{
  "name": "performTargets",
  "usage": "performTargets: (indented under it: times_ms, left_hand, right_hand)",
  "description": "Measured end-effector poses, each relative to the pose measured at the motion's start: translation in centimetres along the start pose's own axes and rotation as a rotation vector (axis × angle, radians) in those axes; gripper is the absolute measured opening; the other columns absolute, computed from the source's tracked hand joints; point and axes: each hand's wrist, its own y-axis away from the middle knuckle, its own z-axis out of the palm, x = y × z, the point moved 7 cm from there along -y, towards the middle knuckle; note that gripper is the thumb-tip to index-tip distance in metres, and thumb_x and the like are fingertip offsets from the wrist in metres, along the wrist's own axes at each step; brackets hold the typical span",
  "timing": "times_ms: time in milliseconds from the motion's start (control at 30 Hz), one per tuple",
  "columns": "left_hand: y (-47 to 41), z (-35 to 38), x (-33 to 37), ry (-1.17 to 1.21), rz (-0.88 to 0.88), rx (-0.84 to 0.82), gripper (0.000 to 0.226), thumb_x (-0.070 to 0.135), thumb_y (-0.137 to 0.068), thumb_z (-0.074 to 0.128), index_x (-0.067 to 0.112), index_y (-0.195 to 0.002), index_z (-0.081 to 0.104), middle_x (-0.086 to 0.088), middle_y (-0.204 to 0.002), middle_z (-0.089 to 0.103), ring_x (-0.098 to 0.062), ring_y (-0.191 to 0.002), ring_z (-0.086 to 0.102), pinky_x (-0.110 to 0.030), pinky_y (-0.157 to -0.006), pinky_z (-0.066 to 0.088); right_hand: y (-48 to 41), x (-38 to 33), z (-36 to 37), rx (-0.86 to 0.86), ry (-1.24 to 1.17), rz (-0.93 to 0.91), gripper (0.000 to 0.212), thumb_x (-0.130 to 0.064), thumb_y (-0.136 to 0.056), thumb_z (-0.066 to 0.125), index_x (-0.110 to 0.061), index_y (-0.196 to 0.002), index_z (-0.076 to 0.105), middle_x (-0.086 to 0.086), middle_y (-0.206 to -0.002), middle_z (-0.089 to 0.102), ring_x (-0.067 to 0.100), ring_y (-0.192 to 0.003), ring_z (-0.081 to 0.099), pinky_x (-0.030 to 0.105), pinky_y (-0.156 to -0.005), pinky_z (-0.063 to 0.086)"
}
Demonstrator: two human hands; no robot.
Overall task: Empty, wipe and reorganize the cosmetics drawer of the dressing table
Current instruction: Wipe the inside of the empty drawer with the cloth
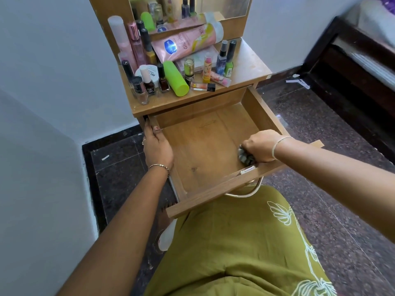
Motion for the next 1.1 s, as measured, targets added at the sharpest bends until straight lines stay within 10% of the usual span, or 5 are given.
performTargets:
  times_ms: [1100]
  left_hand:
    - [0.5,-0.3,0.7,0.004,0.0,-0.025,0.043,0.035,-0.102,0.023,0.028,-0.144,0.031,-0.007,-0.135,0.051,-0.028,-0.12,0.051,-0.041,-0.1,0.041]
  right_hand:
    - [-8.0,4.9,-3.0,0.472,-0.742,0.684,0.038,-0.019,-0.1,0.033,-0.004,-0.131,0.05,0.017,-0.134,0.039,0.034,-0.118,0.044,0.043,-0.093,0.041]
